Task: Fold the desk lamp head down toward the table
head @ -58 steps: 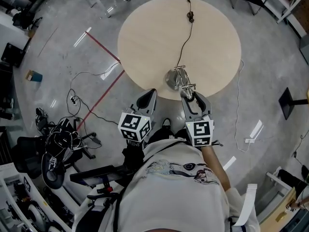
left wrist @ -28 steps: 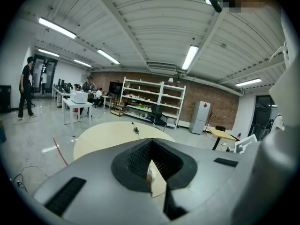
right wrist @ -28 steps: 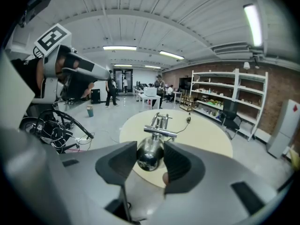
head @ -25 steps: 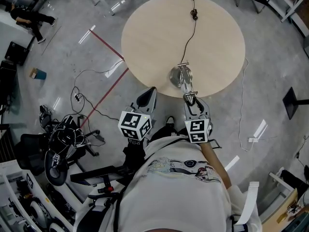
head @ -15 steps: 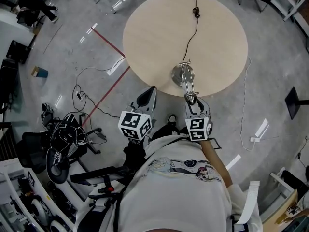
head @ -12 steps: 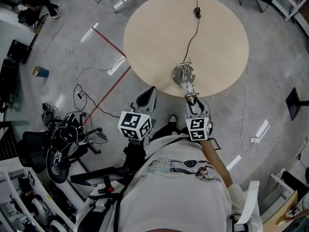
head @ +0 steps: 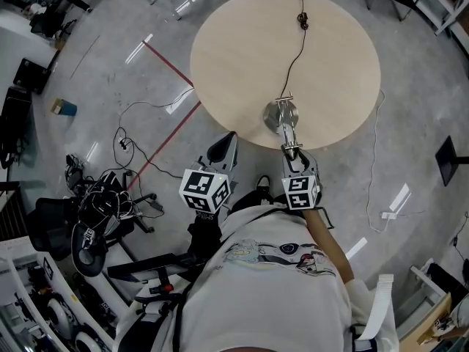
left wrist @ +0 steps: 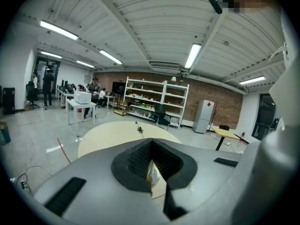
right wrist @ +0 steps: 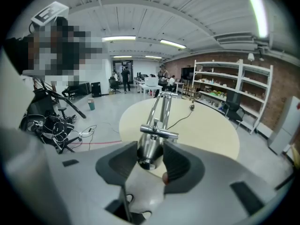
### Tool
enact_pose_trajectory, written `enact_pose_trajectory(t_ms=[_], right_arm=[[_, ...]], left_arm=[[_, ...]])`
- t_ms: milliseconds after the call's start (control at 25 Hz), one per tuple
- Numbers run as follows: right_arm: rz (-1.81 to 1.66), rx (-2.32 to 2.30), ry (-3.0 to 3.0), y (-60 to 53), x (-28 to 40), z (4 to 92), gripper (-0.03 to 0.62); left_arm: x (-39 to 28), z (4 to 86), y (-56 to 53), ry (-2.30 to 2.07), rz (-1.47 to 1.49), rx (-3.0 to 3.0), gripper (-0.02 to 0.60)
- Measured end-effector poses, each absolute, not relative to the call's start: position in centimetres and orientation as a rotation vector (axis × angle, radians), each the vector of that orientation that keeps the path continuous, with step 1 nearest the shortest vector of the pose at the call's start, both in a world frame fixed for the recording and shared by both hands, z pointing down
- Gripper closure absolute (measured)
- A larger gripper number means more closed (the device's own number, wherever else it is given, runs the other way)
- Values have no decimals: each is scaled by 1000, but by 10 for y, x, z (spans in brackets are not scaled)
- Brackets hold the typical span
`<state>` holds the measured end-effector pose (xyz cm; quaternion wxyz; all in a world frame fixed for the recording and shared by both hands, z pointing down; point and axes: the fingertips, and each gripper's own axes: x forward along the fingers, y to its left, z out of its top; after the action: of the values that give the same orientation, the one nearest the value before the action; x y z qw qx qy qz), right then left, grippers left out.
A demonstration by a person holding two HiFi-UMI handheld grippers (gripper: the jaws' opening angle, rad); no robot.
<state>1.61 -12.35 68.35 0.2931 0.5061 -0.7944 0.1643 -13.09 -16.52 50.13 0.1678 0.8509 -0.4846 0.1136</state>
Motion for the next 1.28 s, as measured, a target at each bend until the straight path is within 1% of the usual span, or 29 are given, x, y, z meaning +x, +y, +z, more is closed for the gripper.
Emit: enact_pose_trajectory(t_ms=[360,1120,1280], right_arm=[[496,1326,-2095,-128,15,703,421],[561,1324,-2079,-135,12,716,427],[545,1267,-2104,-134,12,716,427]], left_arm=[[-138,498,-164,-1397,334,2414,581],[-140,492,-165,-1400,338,2418,580],[-137,494,-168,-1394,340,2419,580]])
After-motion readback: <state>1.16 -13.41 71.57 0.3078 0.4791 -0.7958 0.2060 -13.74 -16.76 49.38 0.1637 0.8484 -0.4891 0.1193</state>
